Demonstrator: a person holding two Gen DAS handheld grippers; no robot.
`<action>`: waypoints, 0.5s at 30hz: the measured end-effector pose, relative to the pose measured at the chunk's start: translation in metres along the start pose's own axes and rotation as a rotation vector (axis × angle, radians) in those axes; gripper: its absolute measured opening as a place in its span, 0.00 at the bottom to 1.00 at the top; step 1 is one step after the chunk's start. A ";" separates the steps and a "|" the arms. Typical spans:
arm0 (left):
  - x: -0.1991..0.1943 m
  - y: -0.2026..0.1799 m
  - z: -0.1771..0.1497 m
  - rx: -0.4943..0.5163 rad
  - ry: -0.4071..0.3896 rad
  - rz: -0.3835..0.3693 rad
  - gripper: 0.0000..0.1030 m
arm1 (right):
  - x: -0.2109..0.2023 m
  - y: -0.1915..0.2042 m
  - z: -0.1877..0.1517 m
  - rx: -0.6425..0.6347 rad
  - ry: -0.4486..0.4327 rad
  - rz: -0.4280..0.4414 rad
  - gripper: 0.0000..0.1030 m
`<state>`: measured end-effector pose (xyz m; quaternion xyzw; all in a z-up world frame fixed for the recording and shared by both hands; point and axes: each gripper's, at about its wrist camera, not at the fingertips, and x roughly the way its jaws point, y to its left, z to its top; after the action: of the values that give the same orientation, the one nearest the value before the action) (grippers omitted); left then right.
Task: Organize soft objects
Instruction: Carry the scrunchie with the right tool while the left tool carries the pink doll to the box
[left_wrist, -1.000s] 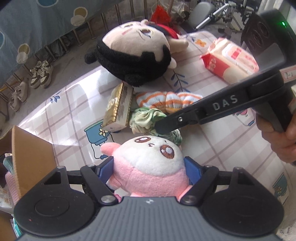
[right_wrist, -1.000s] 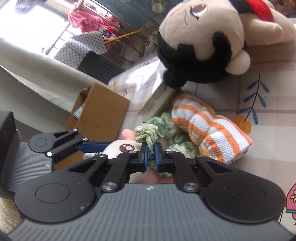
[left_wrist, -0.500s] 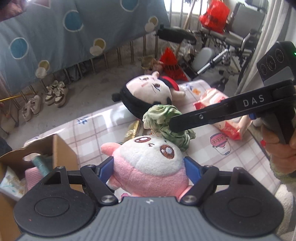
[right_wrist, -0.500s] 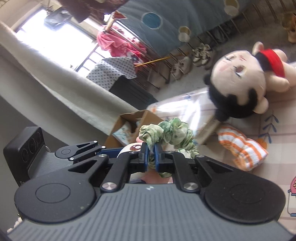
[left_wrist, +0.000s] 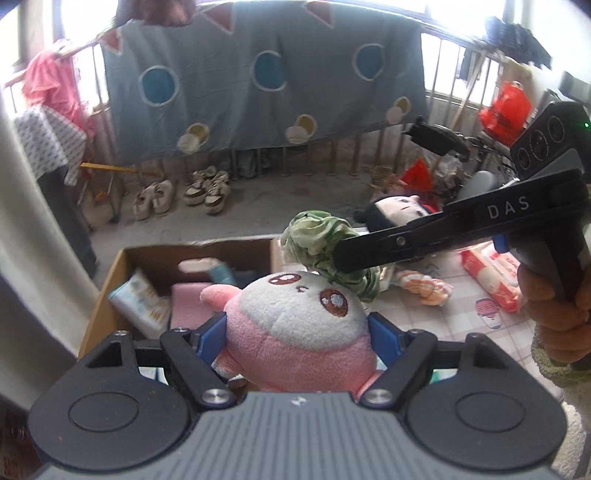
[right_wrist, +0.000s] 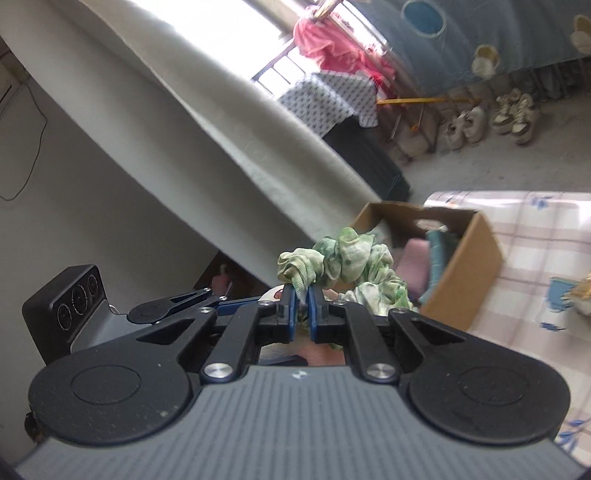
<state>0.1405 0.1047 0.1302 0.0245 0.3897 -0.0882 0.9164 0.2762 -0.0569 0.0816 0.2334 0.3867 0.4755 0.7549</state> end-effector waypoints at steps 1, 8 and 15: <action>0.001 0.009 -0.004 -0.016 0.003 0.002 0.79 | 0.011 0.002 0.000 0.005 0.017 0.005 0.06; 0.025 0.071 -0.042 -0.129 0.052 -0.030 0.79 | 0.093 0.004 -0.013 0.089 0.127 0.019 0.06; 0.057 0.107 -0.075 -0.202 0.121 -0.085 0.79 | 0.150 -0.017 -0.028 0.120 0.225 -0.028 0.06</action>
<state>0.1452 0.2107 0.0350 -0.0793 0.4518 -0.0855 0.8845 0.2999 0.0700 -0.0016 0.2182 0.4999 0.4642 0.6979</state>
